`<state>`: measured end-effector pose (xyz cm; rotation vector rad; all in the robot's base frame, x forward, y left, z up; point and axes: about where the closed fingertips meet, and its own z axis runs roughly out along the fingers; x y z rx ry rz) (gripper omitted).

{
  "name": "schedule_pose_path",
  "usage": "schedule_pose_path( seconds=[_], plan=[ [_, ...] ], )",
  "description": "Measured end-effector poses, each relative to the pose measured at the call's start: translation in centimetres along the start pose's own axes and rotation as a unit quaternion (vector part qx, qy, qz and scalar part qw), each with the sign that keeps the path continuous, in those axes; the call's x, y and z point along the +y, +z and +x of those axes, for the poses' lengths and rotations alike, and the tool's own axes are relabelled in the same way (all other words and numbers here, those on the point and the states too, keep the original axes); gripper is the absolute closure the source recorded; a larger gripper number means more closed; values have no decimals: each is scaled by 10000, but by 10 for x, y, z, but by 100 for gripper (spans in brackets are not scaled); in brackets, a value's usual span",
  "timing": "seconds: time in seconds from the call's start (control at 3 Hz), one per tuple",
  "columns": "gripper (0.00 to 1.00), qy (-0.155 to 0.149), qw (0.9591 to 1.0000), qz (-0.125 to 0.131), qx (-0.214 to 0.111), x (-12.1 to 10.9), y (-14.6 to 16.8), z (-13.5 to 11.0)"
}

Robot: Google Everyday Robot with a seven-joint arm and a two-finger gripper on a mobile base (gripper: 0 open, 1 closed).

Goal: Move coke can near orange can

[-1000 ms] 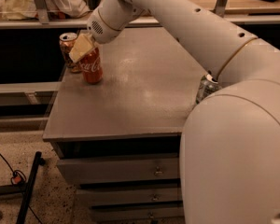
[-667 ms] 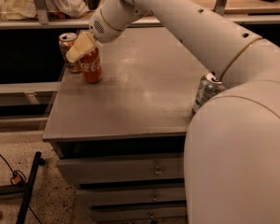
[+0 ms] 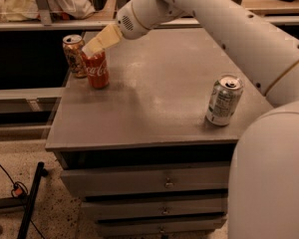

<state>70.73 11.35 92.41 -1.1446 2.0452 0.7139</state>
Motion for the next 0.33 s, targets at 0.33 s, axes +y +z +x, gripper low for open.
schedule_pose_path(
  seconds=[0.33],
  plan=[
    [0, -118, 9999, 3, -8, -1, -1, 1]
  ],
)
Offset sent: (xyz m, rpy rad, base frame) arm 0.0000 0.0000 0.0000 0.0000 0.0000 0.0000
